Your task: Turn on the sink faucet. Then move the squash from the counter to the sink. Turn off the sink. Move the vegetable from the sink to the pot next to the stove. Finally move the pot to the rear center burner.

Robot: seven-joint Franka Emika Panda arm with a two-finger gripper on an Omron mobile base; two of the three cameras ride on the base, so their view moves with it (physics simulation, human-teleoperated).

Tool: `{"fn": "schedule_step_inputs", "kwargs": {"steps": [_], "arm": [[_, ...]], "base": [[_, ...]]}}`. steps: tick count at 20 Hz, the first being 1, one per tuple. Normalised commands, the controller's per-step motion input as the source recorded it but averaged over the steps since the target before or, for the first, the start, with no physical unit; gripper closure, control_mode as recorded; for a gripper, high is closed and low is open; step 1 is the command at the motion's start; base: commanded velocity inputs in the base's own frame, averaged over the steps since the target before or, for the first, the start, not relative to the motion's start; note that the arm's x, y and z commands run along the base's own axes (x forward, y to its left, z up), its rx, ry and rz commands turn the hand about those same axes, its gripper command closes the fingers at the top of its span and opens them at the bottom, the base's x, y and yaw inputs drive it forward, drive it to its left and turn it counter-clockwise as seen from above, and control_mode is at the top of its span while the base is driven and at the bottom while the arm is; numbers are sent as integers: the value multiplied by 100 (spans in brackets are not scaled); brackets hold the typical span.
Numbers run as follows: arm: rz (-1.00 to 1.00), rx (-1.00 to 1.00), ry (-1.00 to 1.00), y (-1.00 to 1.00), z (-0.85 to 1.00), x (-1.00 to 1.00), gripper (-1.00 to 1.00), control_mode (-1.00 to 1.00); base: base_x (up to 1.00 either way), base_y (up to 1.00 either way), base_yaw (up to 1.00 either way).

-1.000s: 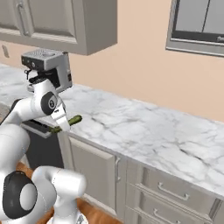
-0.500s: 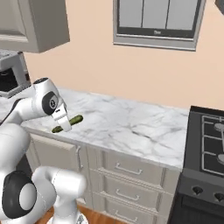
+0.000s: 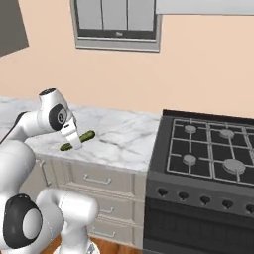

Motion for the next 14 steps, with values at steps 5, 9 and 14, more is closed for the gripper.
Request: {"fn": "schedule_step_inputs", "kwargs": {"steps": [5, 9, 14], "arm": [[0, 0, 0, 0, 0, 0, 100, 100], [0, 0, 0, 0, 0, 0, 100, 100], [0, 0, 0, 0, 0, 0, 100, 100]], "base": [[0, -79, -23], [0, -81, -18], [0, -78, -15]]}}
